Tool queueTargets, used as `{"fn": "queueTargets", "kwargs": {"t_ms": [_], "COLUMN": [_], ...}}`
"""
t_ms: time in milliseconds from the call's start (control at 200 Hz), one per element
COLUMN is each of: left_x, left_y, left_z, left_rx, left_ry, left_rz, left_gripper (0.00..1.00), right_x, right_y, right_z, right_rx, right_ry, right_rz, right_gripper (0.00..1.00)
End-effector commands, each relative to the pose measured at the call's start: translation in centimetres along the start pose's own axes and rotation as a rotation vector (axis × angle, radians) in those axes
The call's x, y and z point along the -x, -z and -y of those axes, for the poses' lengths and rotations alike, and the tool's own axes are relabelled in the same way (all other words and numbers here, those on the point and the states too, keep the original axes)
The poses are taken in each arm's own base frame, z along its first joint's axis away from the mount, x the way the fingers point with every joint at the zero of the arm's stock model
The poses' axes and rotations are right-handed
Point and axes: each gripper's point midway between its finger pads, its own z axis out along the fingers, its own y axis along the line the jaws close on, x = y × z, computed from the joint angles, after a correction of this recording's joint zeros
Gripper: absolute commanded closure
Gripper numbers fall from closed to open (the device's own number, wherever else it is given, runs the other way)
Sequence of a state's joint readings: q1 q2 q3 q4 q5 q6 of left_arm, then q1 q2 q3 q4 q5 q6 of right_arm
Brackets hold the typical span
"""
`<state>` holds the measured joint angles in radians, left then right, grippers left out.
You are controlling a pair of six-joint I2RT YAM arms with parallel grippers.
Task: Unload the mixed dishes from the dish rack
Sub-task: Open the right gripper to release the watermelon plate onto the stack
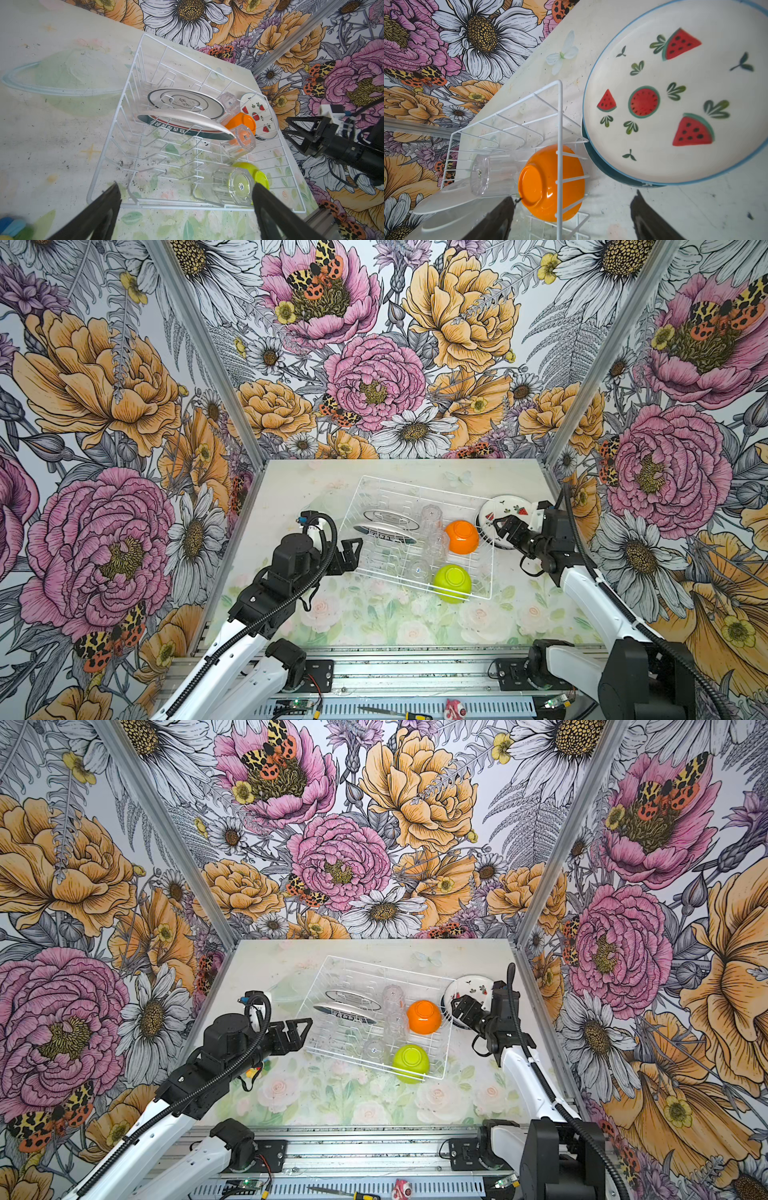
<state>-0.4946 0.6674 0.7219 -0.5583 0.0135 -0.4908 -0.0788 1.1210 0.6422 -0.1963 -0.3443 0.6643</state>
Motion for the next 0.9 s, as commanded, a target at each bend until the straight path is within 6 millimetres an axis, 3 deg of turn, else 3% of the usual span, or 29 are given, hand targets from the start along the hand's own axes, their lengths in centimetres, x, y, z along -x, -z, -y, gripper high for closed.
{"fn": "queueTargets", "kwargs": {"t_ms": [0,125,460,781,896], "left_x": [0.4,0.5,0.7,1.3,1.3], "left_y": [0.6,0.9,0.9,1.3,1.1], "left_z": [0.5,0.3,0.8,1.0,1.5], "left_rx": [-0.023,-0.014,-0.031,-0.036,-0.057], "left_ry": [-0.015,-0.012,-0.015,-0.017,-0.025], "left_rz": [0.017,0.036,0.029,0.045,0.03], "left_gripper": [0.01,0.01,0.01,0.01,0.01], "right_x": [-0.1,-0.5,-0.1,-1.0,-1.4], "right_y": [-0.1,-0.2,1.0,2.6,2.2], "right_z": [1.5,2.3,0.6,-5.7,-6.5], "right_rx": [-0.048,-0.066,0.004,0.174,0.166], "right_ry": [-0.027,-0.035,0.006,0.081,0.106], "right_rz": [0.028,0.022,0.026,-0.014,-0.045], "right_gripper": [0.11,0.12,0.12,0.14,0.14]}}
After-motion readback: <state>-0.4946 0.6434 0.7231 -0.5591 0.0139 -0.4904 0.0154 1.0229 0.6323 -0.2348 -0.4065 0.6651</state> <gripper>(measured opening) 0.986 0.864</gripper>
